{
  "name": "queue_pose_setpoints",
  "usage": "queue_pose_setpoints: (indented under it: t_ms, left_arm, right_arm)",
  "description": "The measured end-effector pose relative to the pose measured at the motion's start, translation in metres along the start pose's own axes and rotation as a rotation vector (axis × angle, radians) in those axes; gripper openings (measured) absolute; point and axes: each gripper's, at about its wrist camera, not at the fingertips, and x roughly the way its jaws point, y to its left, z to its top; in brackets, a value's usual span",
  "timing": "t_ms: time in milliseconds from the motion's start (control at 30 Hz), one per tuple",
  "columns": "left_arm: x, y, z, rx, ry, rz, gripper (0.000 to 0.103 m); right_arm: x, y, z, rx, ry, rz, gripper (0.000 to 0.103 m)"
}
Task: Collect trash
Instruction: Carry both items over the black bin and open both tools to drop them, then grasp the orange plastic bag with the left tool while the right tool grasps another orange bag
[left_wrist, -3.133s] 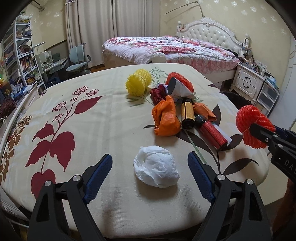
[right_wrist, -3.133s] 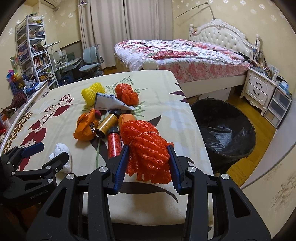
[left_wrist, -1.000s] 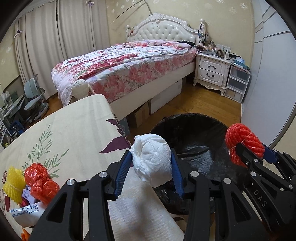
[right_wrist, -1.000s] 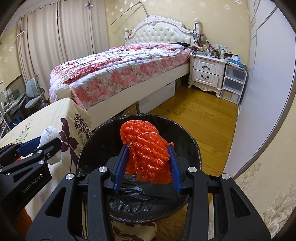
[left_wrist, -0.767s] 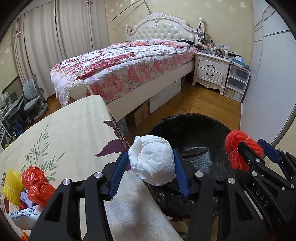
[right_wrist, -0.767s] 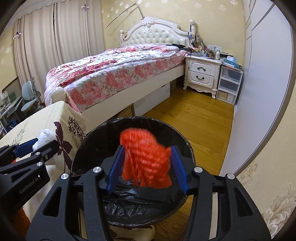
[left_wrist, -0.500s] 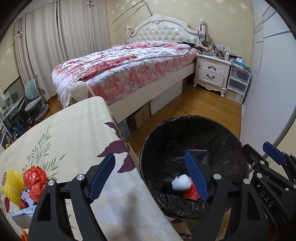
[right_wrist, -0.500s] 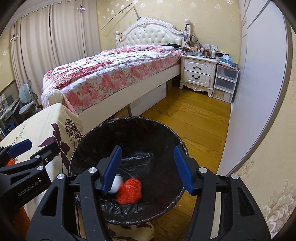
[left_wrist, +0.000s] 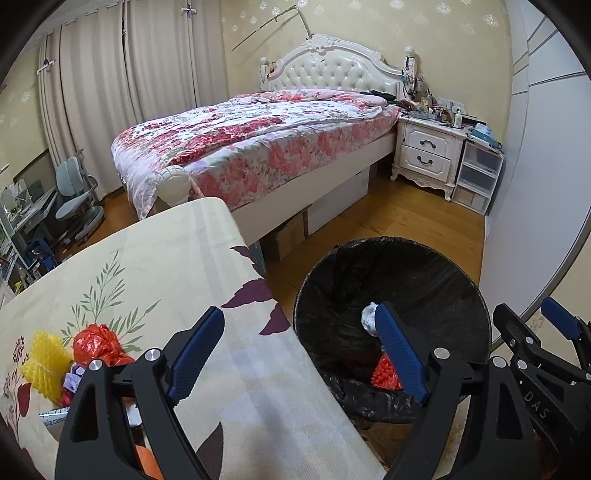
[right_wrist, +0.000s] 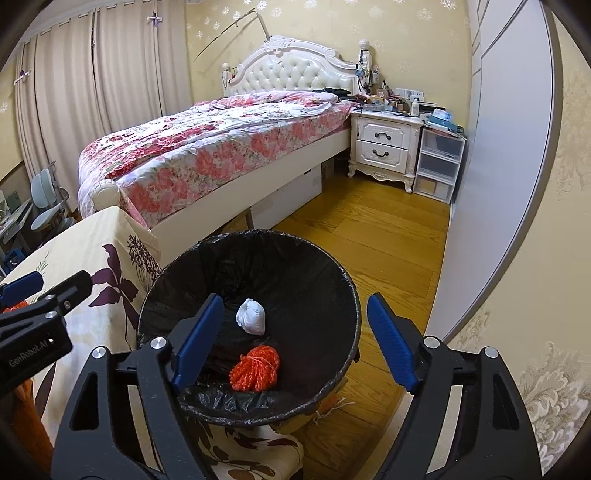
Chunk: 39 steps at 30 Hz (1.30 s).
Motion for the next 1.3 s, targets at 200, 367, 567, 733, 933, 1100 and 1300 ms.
queue_pose_setpoints:
  t_ms: [200, 367, 567, 733, 933, 1100, 1300]
  left_arm:
    - [-0.024, 0.017, -0.013, -0.005, 0.003, 0.025, 0.084]
    - [-0.046, 0.035, -0.029, -0.021, 0.001, 0.049, 0.084]
    - [-0.069, 0.06, -0.051, -0.05, 0.006, 0.084, 0.084]
    - [-0.088, 0.087, -0.073, -0.082, 0.012, 0.126, 0.084]
    - [-0.101, 0.126, -0.099, -0.147, 0.043, 0.197, 0.084]
    - [-0.101, 0.155, -0.119, -0.196, 0.076, 0.236, 0.084]
    - [-0.091, 0.17, -0.127, -0.231, 0.099, 0.213, 0.084]
  right_arm:
    - [-0.019, 0.013, -0.009, -0.02, 0.009, 0.05, 0.078]
    - [-0.036, 0.029, -0.019, -0.055, 0.01, 0.089, 0.078]
    - [-0.053, 0.047, -0.033, -0.097, 0.024, 0.137, 0.078]
    - [-0.063, 0.062, -0.043, -0.121, 0.04, 0.179, 0.078]
    - [-0.073, 0.086, -0.056, -0.166, 0.049, 0.226, 0.078]
    - [-0.077, 0.107, -0.061, -0.201, 0.057, 0.264, 0.078]
    - [-0.077, 0.126, -0.065, -0.239, 0.066, 0.288, 0.078]
